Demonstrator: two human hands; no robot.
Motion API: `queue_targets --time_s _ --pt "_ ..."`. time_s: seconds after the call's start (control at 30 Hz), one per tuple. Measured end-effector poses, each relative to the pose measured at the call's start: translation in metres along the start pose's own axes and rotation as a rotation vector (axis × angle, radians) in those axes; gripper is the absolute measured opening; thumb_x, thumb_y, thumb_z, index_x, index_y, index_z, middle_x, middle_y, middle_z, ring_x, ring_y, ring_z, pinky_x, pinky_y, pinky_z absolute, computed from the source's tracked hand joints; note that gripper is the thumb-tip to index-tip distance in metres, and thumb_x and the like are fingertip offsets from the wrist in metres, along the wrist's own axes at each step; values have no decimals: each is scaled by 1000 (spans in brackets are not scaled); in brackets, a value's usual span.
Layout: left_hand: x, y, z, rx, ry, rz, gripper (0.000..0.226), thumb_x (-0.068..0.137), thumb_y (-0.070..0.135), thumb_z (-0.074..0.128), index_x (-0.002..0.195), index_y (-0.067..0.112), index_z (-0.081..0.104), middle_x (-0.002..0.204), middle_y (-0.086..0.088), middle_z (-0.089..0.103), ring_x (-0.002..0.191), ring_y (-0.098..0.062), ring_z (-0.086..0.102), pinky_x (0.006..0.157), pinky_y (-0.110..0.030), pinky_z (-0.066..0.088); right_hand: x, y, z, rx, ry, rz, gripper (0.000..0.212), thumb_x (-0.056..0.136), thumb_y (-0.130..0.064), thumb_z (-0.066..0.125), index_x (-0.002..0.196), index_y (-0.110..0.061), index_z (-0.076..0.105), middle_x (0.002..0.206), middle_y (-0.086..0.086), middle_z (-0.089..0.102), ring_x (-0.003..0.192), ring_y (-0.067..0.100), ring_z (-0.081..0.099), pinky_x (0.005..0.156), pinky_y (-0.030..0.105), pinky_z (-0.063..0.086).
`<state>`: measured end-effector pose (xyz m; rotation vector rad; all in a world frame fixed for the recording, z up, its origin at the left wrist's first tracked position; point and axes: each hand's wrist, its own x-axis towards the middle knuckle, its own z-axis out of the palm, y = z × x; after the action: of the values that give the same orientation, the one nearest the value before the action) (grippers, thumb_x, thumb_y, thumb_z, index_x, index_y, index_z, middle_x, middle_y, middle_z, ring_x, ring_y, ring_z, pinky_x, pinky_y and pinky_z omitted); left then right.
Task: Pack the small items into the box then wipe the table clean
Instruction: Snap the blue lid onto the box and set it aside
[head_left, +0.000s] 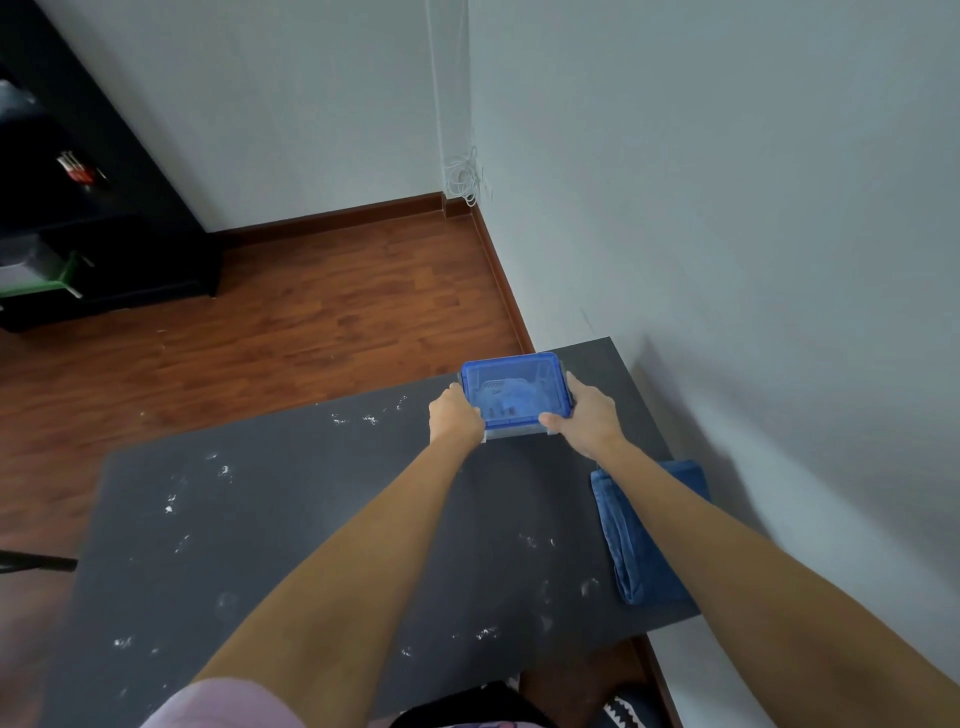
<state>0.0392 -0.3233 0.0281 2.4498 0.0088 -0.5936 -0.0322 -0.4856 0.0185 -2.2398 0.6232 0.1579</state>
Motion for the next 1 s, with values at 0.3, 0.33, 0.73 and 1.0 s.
queue_targets --time_s 0.3,0.33,0.73,1.0 --pt "9 1 1 -45 -110 67 8 88 3 44 91 3 52 87 -11 53 85 -27 49 73 -31 41 11 7 -16 36 -4 87 71 82 -20 74 143 -8 39 131 11 57 121 30 57 99 43 49" --pt "10 5 3 -53 -120 77 9 88 3 45 91 2 53 84 -8 51 83 -25 49 72 -30 41 14 11 -21 60 10 98 75 81 -18 75 145 -9 37 135 11 55 124 31 55 102 44 47" --pt "42 71 48 -183 -125 123 25 86 4 50 107 -1 63 93 -11 61 86 -25 56 78 -33 48 56 43 -84 151 52 44 73 78 1 69 143 -22 46 125 11 65 111 31 64 94 43 55" --pt "52 88 61 -241 -115 119 11 87 4 52 91 13 54 93 -8 60 84 -22 55 76 -29 46 79 52 -102 154 19 32 73 76 4 67 142 -20 48 124 10 67 111 30 65 98 46 52"
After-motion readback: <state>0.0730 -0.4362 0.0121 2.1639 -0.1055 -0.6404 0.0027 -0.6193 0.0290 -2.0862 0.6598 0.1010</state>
